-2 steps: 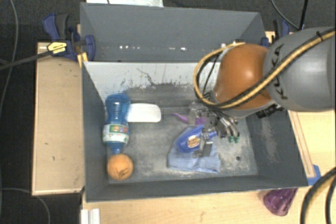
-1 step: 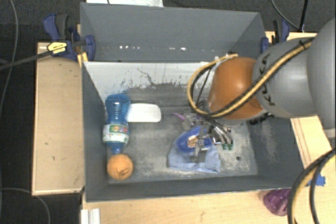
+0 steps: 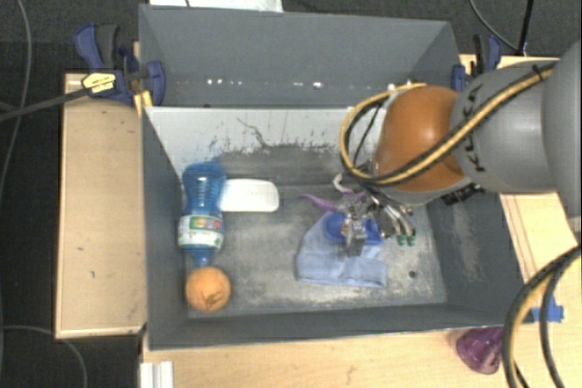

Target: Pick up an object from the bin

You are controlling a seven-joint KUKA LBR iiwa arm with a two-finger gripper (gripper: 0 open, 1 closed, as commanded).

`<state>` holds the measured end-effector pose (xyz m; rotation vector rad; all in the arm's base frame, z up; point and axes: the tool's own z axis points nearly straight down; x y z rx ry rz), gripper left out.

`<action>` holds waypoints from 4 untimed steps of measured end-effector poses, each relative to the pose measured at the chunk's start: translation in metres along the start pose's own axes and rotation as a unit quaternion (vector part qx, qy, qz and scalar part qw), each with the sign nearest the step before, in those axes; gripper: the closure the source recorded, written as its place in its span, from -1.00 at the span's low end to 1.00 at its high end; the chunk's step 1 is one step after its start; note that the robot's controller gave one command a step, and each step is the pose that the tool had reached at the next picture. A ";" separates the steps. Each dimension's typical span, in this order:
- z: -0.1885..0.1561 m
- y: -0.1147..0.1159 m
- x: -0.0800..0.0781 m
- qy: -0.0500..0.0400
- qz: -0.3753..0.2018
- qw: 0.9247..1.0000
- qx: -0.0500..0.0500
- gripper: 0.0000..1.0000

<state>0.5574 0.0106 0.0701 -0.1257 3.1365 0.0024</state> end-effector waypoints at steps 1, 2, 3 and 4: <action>0.000 0.000 0.000 0.000 0.000 1.000 0.000 1.00; -0.102 0.014 -0.007 -0.001 0.003 1.000 0.000 1.00; -0.102 0.014 -0.007 -0.001 0.004 1.000 0.000 1.00; -0.144 0.016 -0.001 0.002 0.011 1.000 -0.001 1.00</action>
Offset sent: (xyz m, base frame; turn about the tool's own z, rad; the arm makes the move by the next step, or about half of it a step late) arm 0.0052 0.0145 0.1017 0.0065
